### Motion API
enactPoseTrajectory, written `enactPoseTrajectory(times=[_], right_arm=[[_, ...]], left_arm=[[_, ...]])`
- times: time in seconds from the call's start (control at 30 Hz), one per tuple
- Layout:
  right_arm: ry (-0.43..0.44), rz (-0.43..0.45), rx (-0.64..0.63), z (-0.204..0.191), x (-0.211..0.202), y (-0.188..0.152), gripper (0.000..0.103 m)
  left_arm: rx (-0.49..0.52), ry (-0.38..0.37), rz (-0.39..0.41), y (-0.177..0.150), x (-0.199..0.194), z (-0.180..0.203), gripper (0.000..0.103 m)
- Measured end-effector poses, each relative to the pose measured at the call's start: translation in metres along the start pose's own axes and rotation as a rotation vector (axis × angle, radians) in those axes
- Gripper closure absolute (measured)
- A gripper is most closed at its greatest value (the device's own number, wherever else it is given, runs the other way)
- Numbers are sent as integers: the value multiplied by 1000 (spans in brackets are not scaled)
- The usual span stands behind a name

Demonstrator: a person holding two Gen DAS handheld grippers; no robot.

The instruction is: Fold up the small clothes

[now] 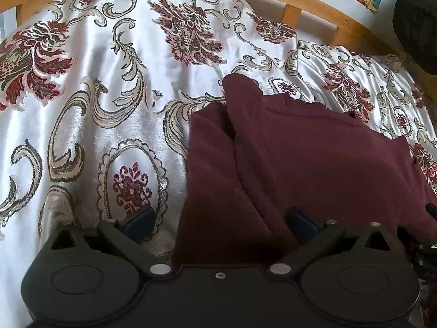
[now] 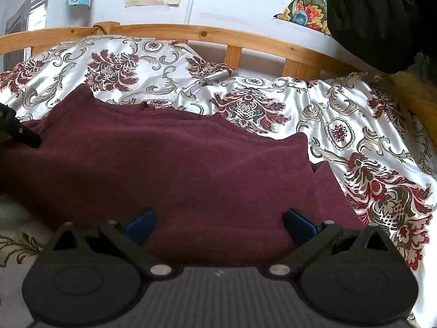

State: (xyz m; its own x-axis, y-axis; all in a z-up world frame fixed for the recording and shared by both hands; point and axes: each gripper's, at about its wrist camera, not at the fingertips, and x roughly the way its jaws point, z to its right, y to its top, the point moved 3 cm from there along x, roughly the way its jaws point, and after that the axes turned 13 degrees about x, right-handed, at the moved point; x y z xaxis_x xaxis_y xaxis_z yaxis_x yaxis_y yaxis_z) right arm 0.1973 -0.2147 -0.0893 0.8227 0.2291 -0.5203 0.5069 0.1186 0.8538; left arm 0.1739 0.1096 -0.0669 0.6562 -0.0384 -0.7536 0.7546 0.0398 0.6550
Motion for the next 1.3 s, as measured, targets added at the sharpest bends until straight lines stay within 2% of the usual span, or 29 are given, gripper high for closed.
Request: enactPoseTrajectory(times=[0.63,0.77,0.87,0.97,1.07,1.13,1.17,1.2,1.27,1.3], right_arm=[[5,0,10,0,0,-1,0],[9,-1,16,1,0,-1,0],[9,-2,18,0,0,-1,0],[10,-2,19,0,0,-1,0],[10,-2,20,0,0,-1,0],[10,-3,19,0,0,-1,0],[10,-3,19,0,0,-1,0],[10,-3,20,0,0,-1,0],[22,-11,23,1,-1,0,0],[38,-20,30,3,-3,3,0]], left_arm=[[3,55,-15,-1,-1,8,1],[-37,25,-47,3,-6,5,1],[-73,-9,-41,2,-11,1,1],[-83,-4,-40,0,-14,-1,10],[-80,-20,-50,4,-20,6,28],[-69,12,-68,10,-23,13,36],[-52,29,-67,14,-26,18,47],[-22,54,-62,18,-29,24,63],[75,110,-32,29,-37,40,84],[105,103,-7,34,-42,47,89]])
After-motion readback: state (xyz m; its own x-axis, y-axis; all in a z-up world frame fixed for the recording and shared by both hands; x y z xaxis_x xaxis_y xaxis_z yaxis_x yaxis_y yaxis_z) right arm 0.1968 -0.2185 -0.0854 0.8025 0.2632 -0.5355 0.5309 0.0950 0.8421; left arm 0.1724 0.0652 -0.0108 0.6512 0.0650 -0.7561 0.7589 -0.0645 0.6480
